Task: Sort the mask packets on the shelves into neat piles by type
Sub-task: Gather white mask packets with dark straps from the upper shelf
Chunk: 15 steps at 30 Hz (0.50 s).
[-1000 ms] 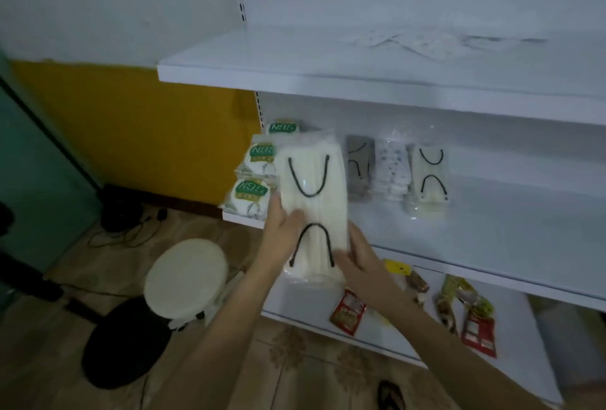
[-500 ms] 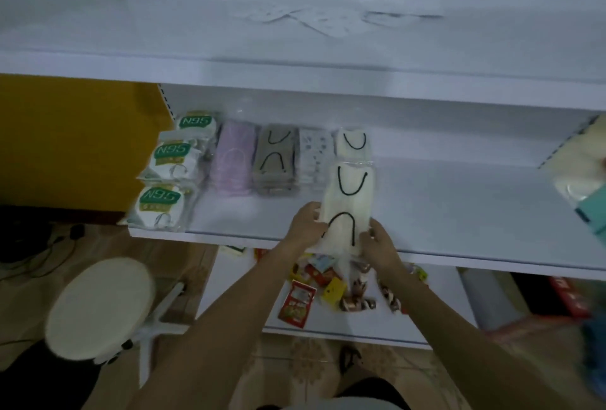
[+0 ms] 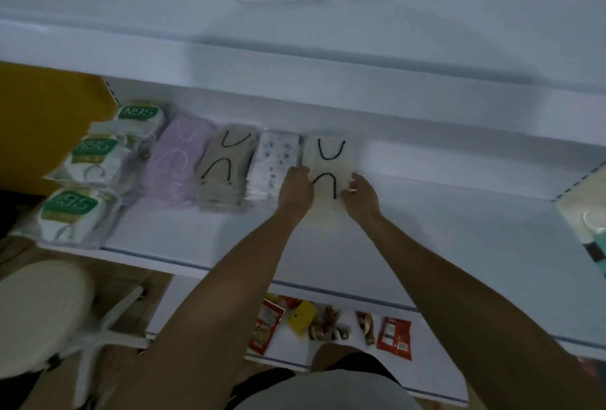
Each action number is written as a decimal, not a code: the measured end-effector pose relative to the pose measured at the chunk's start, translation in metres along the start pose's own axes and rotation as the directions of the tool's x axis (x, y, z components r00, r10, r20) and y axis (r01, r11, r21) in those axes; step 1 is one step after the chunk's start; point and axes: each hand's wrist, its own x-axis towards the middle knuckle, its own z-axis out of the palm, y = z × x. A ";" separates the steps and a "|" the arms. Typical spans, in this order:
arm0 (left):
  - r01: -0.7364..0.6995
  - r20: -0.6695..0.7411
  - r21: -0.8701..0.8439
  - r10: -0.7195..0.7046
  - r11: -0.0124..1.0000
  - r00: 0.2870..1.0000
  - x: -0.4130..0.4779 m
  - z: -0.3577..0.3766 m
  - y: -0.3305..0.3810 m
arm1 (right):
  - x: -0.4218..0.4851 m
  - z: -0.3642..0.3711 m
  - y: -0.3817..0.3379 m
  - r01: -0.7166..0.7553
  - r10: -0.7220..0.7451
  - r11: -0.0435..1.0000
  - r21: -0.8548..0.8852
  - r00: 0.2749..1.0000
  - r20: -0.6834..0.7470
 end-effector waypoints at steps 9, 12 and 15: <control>-0.023 0.074 0.380 -0.006 0.925 0.997 0.006 0.001 -0.004 | 0.023 0.001 0.004 0.003 0.017 0.985 -0.170 0.994 0.111; -0.078 0.082 0.336 0.053 0.939 0.995 -0.001 -0.011 -0.004 | 0.014 -0.006 -0.002 0.048 -0.027 0.958 -0.283 0.997 0.076; -0.147 0.078 0.264 0.131 0.953 0.988 -0.018 -0.027 -0.009 | -0.003 -0.013 -0.008 0.148 -0.128 0.928 -0.342 0.989 0.079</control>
